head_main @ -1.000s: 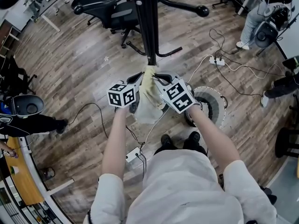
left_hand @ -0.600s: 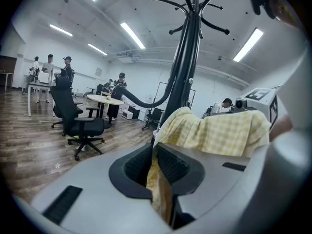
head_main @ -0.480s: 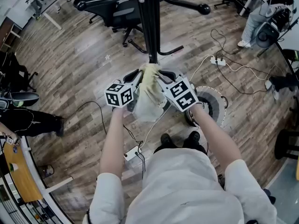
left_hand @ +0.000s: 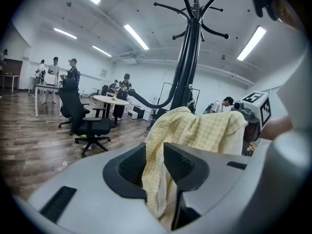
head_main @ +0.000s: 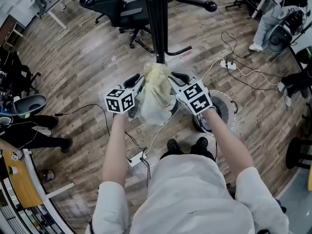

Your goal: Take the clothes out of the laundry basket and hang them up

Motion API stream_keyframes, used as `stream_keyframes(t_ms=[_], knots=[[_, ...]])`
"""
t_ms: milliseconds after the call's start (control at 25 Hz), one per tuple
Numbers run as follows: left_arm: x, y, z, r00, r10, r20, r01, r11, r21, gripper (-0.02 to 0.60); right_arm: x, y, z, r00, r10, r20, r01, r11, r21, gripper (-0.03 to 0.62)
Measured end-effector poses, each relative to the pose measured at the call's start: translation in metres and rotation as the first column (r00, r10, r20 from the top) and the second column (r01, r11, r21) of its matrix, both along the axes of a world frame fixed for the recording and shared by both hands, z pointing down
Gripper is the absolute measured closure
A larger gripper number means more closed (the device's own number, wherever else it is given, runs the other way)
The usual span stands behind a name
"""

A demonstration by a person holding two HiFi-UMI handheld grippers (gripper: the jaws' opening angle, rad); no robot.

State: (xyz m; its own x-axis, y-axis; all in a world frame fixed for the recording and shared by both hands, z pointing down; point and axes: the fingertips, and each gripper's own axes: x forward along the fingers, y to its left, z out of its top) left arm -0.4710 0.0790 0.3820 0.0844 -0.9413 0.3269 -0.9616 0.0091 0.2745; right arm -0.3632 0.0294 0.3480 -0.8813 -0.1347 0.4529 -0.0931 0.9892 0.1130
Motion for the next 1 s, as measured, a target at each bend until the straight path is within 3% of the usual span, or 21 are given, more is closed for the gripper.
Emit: stream_keyframes(t_ms=[600,1000], knots=[[0.013,0.056,-0.024,0.997,-0.073,0.018,0.071,0.996,0.062,0.474,0.035,0.011,0.011,0.999,0.032,-0.001,-0.032,0.999,-0.036,0.548],[0.045,0.087,-0.044,0.995,-0.098,0.016,0.095,0.986,0.138,0.492,0.064,0.014,0.015,0.999,0.051,0.020,-0.049,0.997,-0.066,0.559]])
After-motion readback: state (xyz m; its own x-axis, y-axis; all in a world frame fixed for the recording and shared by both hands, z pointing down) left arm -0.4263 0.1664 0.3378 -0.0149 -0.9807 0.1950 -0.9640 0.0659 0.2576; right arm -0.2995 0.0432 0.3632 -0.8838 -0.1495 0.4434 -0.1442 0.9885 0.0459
